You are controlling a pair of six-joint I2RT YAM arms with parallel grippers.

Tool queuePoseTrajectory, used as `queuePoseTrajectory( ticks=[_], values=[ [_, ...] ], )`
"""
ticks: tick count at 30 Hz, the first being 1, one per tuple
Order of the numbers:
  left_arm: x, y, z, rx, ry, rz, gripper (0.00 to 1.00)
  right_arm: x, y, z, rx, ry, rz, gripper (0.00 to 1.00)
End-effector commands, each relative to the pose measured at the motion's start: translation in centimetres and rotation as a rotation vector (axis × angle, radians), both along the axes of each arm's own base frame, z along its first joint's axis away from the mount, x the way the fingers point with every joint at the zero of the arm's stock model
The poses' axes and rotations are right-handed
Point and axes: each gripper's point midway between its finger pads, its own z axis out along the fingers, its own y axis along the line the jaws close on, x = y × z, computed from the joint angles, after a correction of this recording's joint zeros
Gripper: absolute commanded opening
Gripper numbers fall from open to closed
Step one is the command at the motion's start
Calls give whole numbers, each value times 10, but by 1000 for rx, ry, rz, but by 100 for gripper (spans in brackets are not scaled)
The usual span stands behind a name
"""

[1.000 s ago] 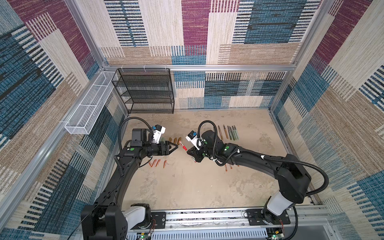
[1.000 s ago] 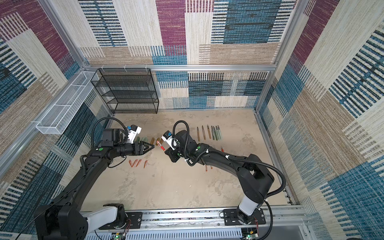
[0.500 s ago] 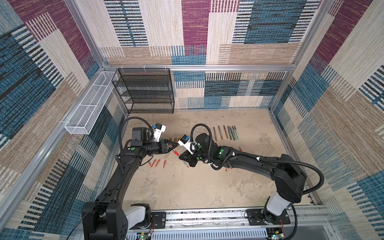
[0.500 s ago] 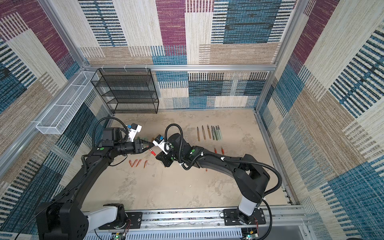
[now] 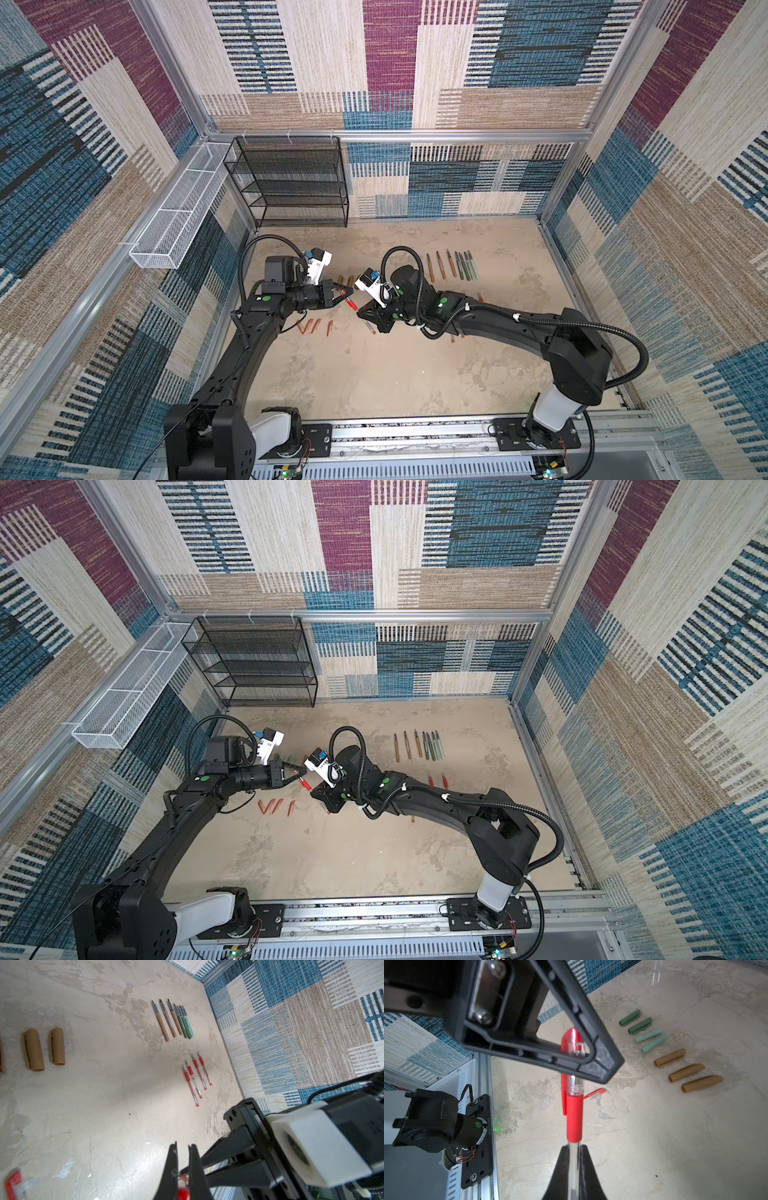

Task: Open the pen caps
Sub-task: 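Bring the red pen toward the left gripper and close the left gripper on its cap, then pull the red cap off with the left gripper while the right gripper holds the barrel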

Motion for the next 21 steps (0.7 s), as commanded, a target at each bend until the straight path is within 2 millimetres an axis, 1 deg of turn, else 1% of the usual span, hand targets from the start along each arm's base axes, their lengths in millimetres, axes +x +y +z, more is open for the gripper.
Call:
queuePoseTrajectory(
  ticks=[1, 3, 4, 7, 9, 12, 14, 15, 18, 21],
  values=[
    [0, 0, 0, 4, -11, -3, 0, 6, 7, 11, 37, -19, -11, 22],
    [0, 1, 0, 5, -9, -1, 0, 7, 8, 10, 32, -20, -13, 30],
    [0, 1, 0, 6, -9, 0, 0, 8, 9, 10, 31, -21, -14, 32],
    [0, 1, 0, 6, -8, 0, 0, 9, 11, 6, 27, -16, -12, 33],
    [0, 1, 0, 8, -9, 1, 0, 7, 13, 4, 25, -8, -3, 27],
    [-1, 2, 2, 17, -16, 3, 0, 6, 11, -2, 13, 9, -2, 11],
    [0, 3, 2, 24, -19, 5, 0, 3, 8, -7, -1, 19, -1, 3],
    [0, 3, 2, 25, -18, 6, 0, 1, 5, -10, -9, 25, 0, 0],
    [0, 3, 3, 30, -20, 10, 0, -7, -2, -19, -26, 50, -6, 0],
    [1, 4, 7, 35, -17, 18, 0, -18, -10, -29, -57, 73, -7, 0]
  ],
)
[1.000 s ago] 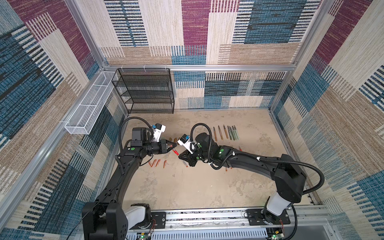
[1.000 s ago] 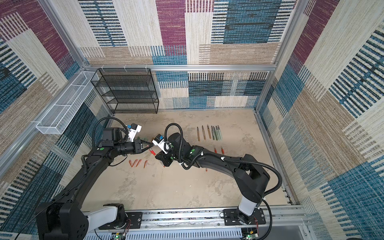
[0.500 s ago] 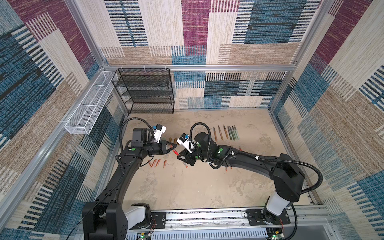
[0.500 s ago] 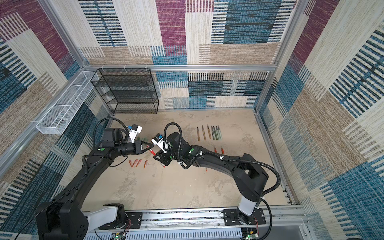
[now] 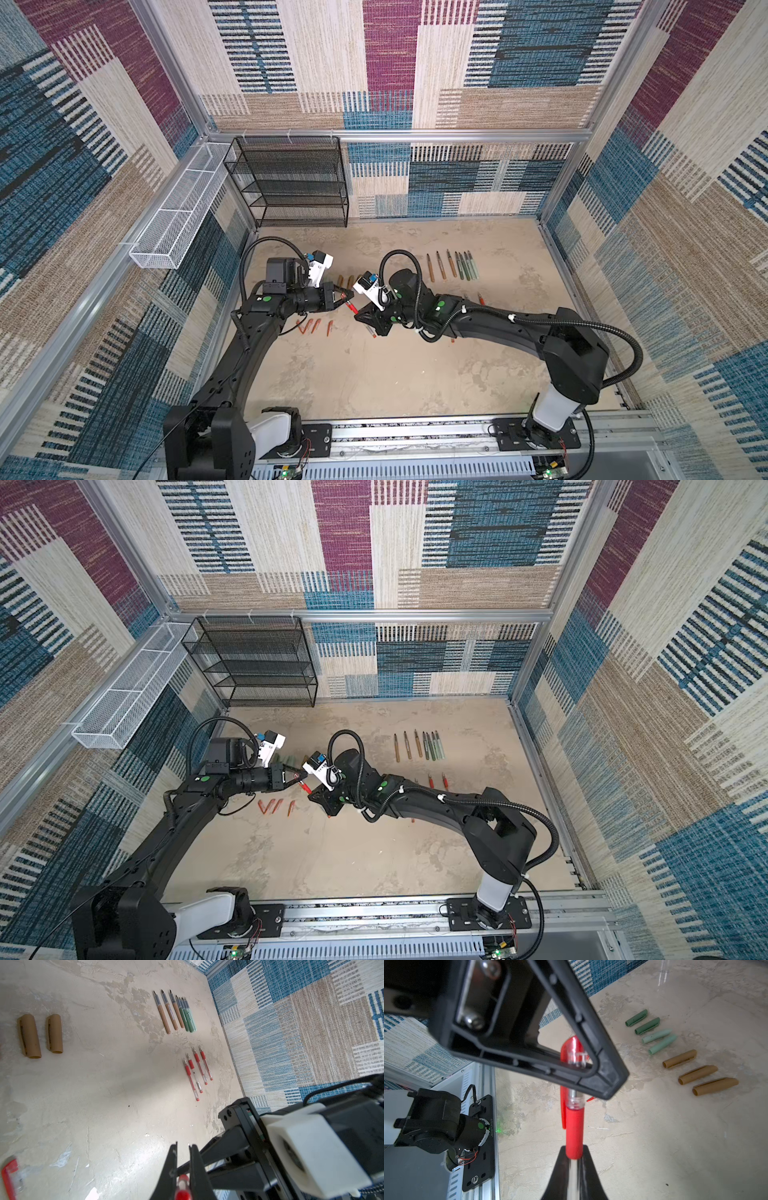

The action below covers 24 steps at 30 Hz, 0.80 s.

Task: Open the pen caps
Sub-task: 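Pull the red cap off with the left gripper while the right gripper holds the barrel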

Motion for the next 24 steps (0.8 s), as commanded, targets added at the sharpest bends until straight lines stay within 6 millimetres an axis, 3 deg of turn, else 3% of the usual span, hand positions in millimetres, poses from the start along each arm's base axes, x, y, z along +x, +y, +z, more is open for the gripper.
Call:
queuePoseTrajectory(
  ticks=[1, 9, 14, 19, 24],
  values=[
    [9, 5, 13, 27, -58, 22, 0, -15, -15, -23, -87, 73, -20, 0],
    [12, 7, 27, 19, -65, 31, 0, -43, -47, -46, -138, 131, -62, 0],
    [16, 12, 24, 31, -60, 52, 0, -43, -61, -38, -133, 116, -109, 0],
    [20, 28, -20, 170, 2, 119, 0, -33, -75, -28, -122, 100, -205, 0],
    [17, 37, -72, 338, 108, 102, 0, -17, -96, -34, -130, 201, -341, 0]
  ],
)
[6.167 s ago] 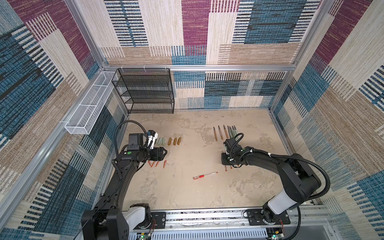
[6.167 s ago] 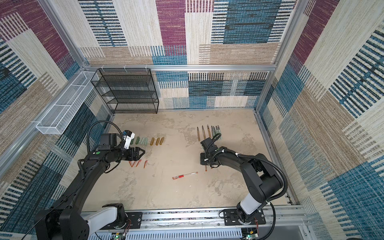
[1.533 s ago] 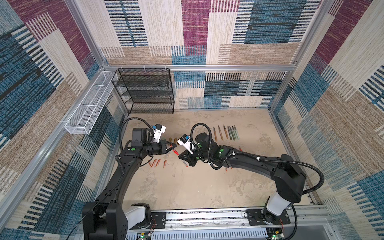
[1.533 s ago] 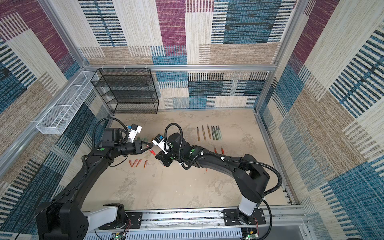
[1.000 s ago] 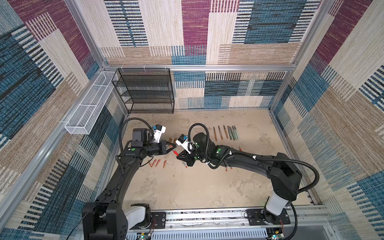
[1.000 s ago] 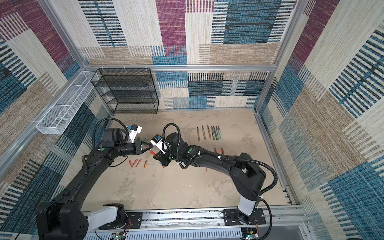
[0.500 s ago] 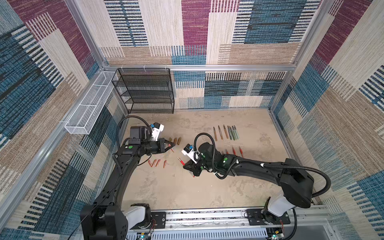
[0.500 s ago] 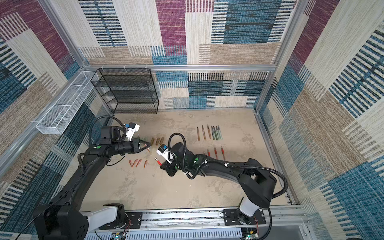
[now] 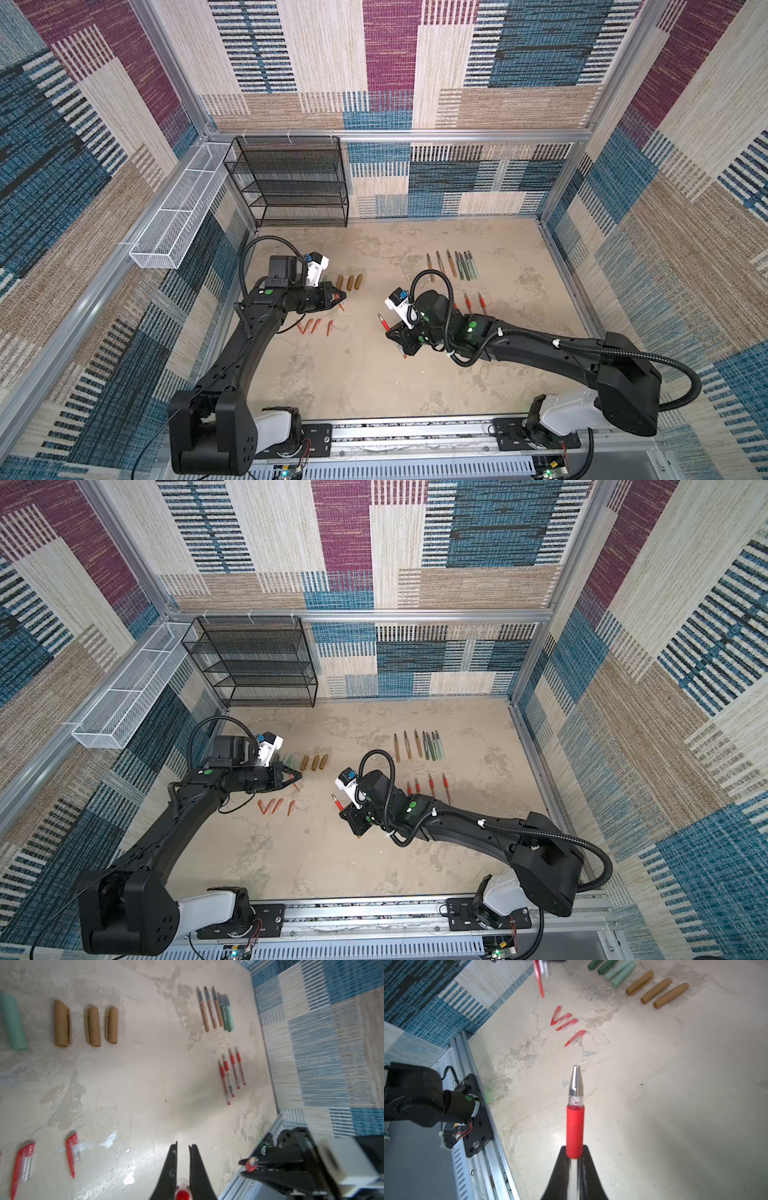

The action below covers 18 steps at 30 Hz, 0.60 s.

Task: Open the pen caps
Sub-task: 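Pull the red cap off with the left gripper while the right gripper holds the barrel, then set the red cap by the other caps while the right carries the pen away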

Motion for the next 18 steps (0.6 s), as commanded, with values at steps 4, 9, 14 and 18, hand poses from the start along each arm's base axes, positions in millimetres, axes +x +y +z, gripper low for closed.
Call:
queuePoseTrajectory(
  ticks=[4, 9, 14, 18],
  values=[
    [-1, 13, -52, 175, 105, -37, 0, 14, -29, -1, 16, 87, -173, 0],
    [-3, 15, -88, 326, 213, -98, 5, 23, -58, -6, 15, 136, -302, 0],
    [-3, 22, -114, 423, 330, -96, 6, 24, -77, -12, 0, 160, -364, 0],
    [-4, 27, -125, 473, 367, -89, 8, 23, -85, -11, 12, 160, -381, 0]
  ],
)
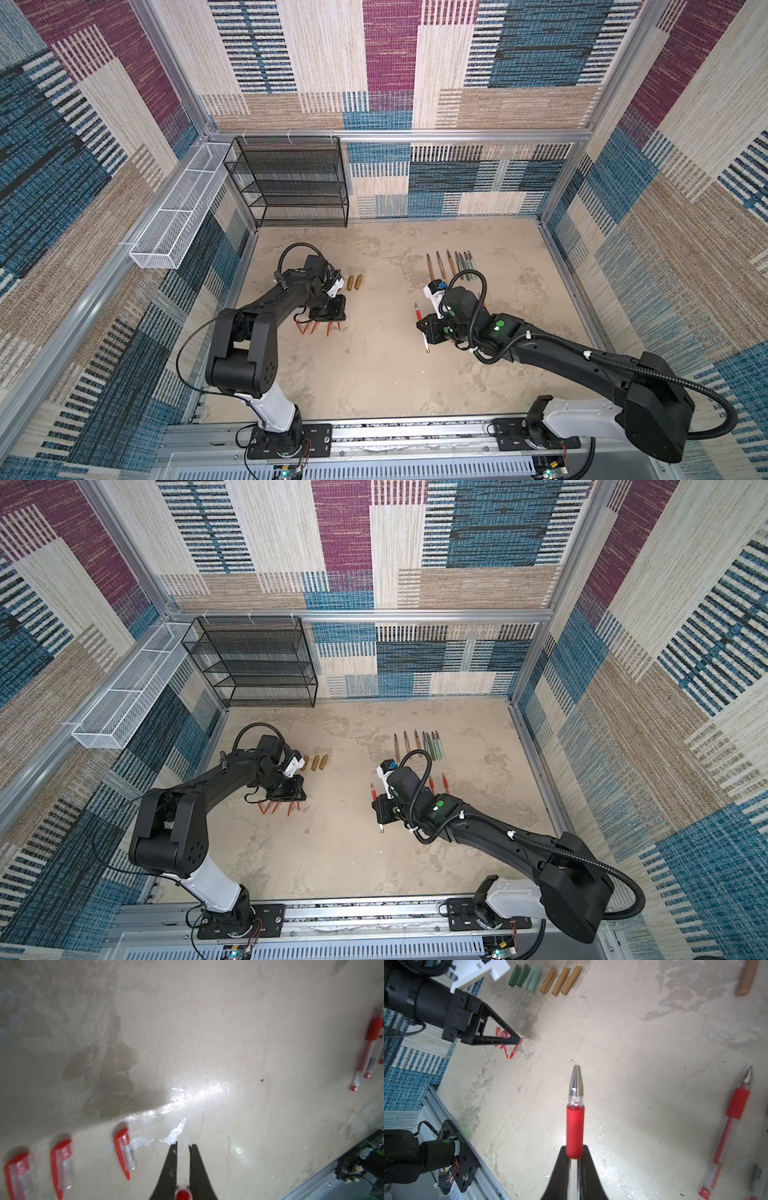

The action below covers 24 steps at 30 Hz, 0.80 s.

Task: Open the pen caps
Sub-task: 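Set the red cap by the other caps while the right carries the pen away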

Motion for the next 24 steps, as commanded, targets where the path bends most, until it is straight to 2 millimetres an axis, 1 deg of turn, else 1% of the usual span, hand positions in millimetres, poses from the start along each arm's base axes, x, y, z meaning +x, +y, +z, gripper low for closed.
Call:
queuePoseTrajectory(
  ticks=[1, 5, 8, 14, 20, 24],
  values=[
    [-5, 12, -10, 89, 35, -7, 8, 1, -8, 0, 7, 5, -43, 0],
    [-5, 11, -19, 113, 61, -13, 10, 1, -17, -1, 10, -16, -73, 0],
    [-7, 11, -24, 126, 81, -15, 11, 2, -20, 2, 27, -26, -81, 0],
    [-9, 11, -28, 139, 88, -17, 23, 2, -25, -2, 21, -17, -98, 0],
    [-7, 10, -21, 139, 67, -11, 29, 3, -31, -4, 5, -13, -123, 0],
    [-5, 6, -6, 118, 27, 2, 31, 6, -33, -6, -19, -1, -140, 0]
  ],
)
